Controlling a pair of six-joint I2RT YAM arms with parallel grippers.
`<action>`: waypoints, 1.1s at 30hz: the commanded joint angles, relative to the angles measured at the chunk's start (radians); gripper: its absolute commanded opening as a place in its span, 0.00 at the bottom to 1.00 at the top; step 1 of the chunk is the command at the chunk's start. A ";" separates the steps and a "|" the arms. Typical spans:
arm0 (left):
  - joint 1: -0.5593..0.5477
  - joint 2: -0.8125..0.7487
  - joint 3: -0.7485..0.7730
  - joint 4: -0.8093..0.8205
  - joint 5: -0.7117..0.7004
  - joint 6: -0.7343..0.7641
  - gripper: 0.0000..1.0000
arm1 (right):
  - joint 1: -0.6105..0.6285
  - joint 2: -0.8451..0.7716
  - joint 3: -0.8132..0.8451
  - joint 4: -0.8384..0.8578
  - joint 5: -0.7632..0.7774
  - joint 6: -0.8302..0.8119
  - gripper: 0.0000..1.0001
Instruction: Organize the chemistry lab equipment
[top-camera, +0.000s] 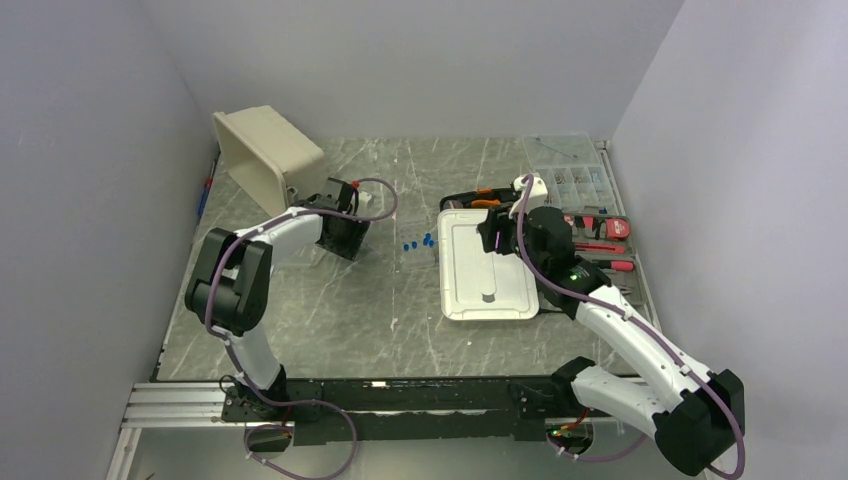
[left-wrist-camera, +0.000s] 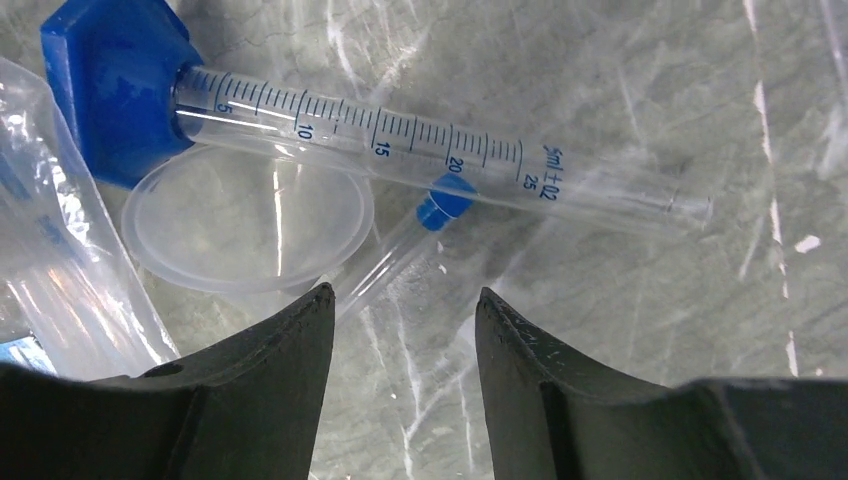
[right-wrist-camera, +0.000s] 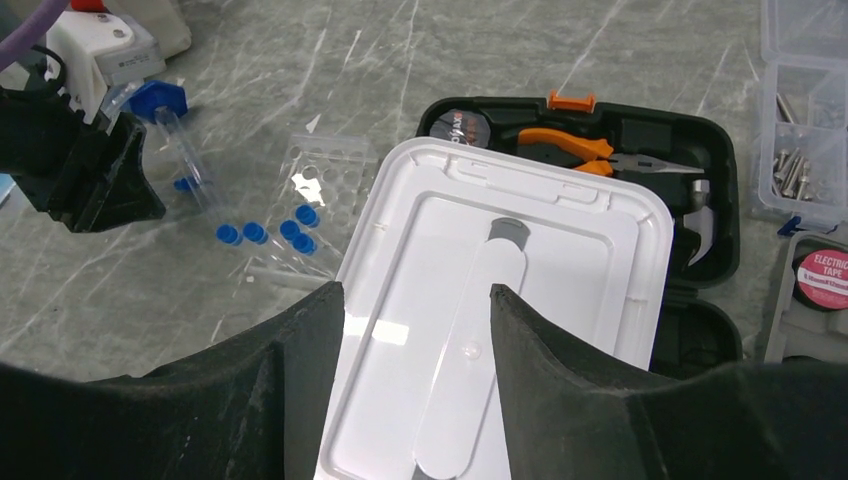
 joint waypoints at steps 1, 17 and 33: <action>0.006 0.030 0.049 0.005 -0.043 0.005 0.58 | -0.007 -0.027 -0.010 0.057 -0.020 0.012 0.58; -0.035 0.054 0.015 -0.030 -0.112 0.025 0.32 | -0.016 -0.040 -0.028 0.062 -0.011 0.014 0.59; -0.141 -0.133 -0.086 -0.064 -0.134 -0.019 0.09 | -0.028 -0.045 -0.031 0.073 -0.040 0.026 0.59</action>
